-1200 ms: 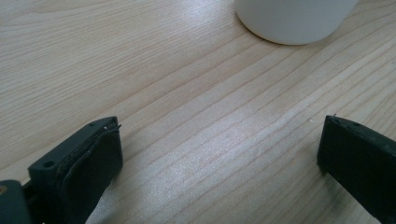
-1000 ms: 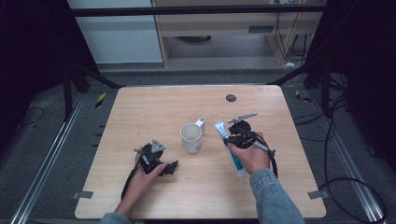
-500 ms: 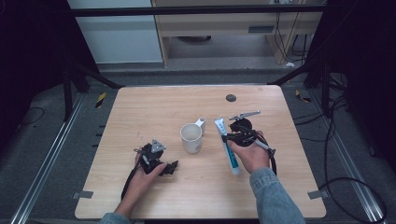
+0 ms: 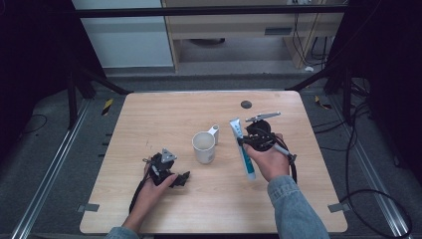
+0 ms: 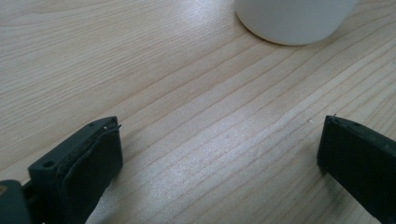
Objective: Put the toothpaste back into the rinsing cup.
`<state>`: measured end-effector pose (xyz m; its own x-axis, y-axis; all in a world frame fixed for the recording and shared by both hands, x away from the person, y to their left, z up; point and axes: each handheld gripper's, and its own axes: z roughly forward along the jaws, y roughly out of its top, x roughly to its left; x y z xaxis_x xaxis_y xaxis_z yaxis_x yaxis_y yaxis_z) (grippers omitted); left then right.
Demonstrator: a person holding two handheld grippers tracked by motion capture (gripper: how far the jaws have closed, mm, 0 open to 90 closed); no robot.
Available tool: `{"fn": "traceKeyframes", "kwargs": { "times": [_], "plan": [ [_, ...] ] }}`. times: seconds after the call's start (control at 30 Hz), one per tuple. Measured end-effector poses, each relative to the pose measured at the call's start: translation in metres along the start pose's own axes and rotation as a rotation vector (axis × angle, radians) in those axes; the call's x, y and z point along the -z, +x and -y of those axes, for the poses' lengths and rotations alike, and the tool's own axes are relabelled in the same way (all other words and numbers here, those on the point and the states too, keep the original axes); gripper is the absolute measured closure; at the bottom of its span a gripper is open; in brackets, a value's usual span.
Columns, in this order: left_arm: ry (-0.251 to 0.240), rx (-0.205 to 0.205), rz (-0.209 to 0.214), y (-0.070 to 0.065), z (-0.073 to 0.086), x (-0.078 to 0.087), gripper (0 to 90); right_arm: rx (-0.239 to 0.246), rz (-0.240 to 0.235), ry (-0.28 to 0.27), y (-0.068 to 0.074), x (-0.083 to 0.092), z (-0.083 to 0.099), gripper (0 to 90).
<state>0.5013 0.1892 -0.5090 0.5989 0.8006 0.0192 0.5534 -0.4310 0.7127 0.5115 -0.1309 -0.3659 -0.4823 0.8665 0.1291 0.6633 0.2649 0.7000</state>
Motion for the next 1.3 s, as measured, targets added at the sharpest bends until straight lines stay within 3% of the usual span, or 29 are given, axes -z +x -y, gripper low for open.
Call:
{"fn": "traceKeyframes", "kwargs": {
  "times": [0.73,1.3],
  "plan": [
    [0.000,0.000,0.000,0.000,0.000,0.000,0.0,0.038,-0.018,-0.108,0.020,0.007,-0.033,79.0],
    [0.003,-0.001,0.000,0.000,0.000,0.000,0.0,0.033,-0.001,-0.147,0.025,0.010,-0.050,79.0]
  ]
}}
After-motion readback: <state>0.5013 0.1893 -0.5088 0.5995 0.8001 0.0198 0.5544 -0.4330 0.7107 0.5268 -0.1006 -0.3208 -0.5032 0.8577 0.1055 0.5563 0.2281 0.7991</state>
